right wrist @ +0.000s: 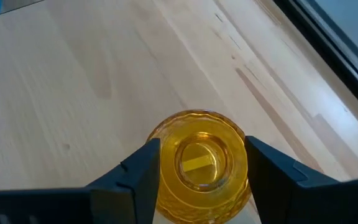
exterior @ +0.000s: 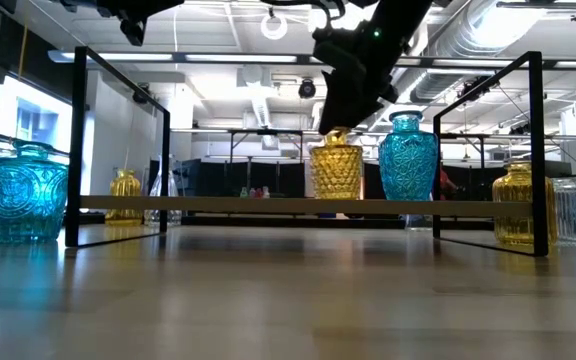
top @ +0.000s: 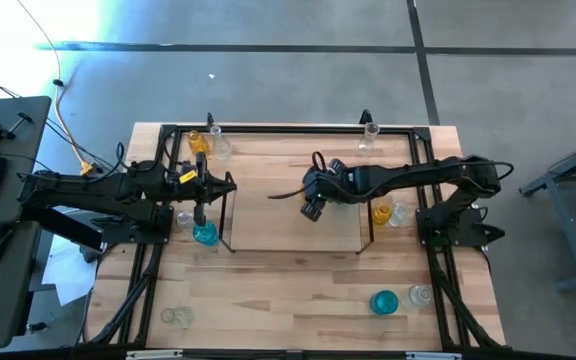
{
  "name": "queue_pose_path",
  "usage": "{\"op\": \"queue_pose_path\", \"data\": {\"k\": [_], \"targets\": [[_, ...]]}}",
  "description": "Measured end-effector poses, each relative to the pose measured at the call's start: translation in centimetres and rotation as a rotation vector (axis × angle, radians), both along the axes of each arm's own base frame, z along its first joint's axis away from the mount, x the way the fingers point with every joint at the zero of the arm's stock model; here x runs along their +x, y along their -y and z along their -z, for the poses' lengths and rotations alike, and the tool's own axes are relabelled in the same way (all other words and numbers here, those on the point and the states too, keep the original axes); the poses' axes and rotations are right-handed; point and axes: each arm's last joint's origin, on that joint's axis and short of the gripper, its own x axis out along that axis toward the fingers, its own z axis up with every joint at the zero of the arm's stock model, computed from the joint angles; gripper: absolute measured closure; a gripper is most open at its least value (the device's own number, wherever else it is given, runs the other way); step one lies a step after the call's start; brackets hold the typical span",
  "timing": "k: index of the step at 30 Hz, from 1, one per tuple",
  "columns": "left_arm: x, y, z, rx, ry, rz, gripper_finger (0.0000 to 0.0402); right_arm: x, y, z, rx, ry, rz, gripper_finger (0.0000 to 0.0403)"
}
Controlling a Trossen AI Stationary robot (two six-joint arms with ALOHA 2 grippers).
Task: Sort vases onto shelf
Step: Put the yellow vase on the shelf
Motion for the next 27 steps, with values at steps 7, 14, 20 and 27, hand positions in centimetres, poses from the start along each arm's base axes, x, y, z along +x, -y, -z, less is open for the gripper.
{"op": "queue_pose_path", "data": {"k": [7,14,20,27], "targets": [[0.0,0.0,0.0,-0.001,0.0,0.0,0.0397,-0.2,0.1,0.1,0.007,-0.016,0.024,0.0224],[0.0,0.0,0.0,-0.016,0.002,-0.001,0.0397,-0.3,0.2,0.1,0.011,-0.022,0.029,0.0224],[0.0,0.0,0.0,-0.019,0.002,-0.001,0.0397,-0.7,0.5,-0.1,0.019,-0.029,0.042,0.0224],[0.0,0.0,0.0,-0.025,0.003,-0.001,0.0397,-1.5,0.6,-0.7,0.029,-0.036,0.054,0.0224]]}}
